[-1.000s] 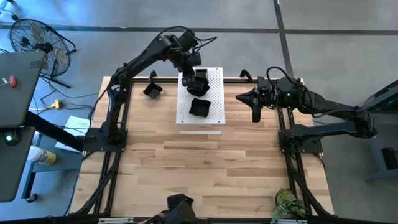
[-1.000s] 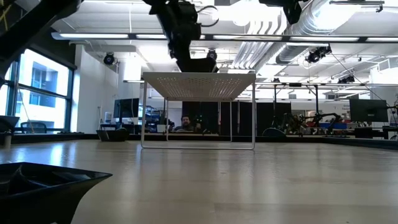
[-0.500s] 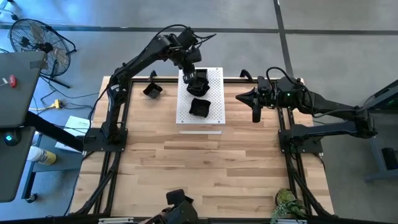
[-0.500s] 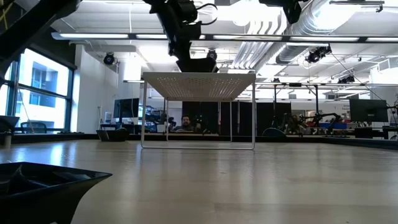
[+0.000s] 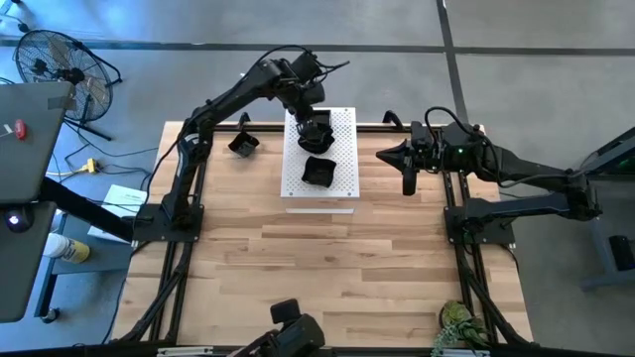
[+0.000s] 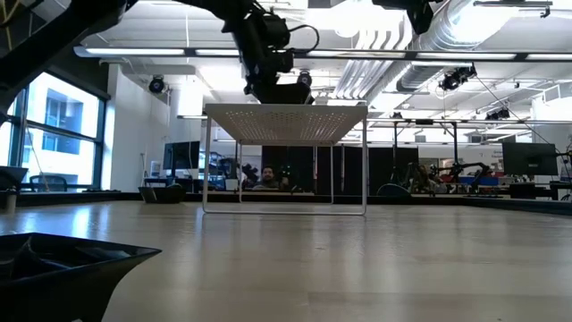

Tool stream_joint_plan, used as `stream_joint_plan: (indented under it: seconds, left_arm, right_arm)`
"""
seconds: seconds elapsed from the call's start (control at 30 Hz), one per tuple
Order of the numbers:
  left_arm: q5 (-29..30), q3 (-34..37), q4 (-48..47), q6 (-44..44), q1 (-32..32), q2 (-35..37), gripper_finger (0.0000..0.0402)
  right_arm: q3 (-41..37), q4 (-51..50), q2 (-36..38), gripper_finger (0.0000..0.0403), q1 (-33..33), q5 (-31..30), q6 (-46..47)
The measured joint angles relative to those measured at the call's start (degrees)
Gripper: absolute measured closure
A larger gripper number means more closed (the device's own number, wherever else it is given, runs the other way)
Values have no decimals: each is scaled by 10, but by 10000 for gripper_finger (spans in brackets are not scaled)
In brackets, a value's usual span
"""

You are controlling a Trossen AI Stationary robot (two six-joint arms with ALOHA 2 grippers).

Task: Pick & Place Mini shaped plates
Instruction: Stack the black leaf shaped plate on top of the black leaf shaped plate on the shelf

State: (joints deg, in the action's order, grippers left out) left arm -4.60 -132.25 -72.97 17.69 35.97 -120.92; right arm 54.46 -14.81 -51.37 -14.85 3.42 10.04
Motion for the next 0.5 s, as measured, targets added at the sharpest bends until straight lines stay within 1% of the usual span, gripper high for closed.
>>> stream_joint_plan:
  seconds: [0.2, 0.27, 0.43, 0.5]
  left_arm:
    - [-1, 0, 3, 0, 0, 0, 401]
    - [-9, 0, 4, 0, 0, 0, 401]
    - [-8, 32, 9, 0, 0, -2, 401]
    - [0, 41, 9, 0, 0, -3, 401]
  right_arm:
    - [0, 0, 0, 396, 0, 0, 0]
    - [0, 0, 0, 396, 0, 0, 0]
    - [0, 0, 0, 396, 0, 0, 0]
    - [0, 0, 0, 396, 0, 0, 0]
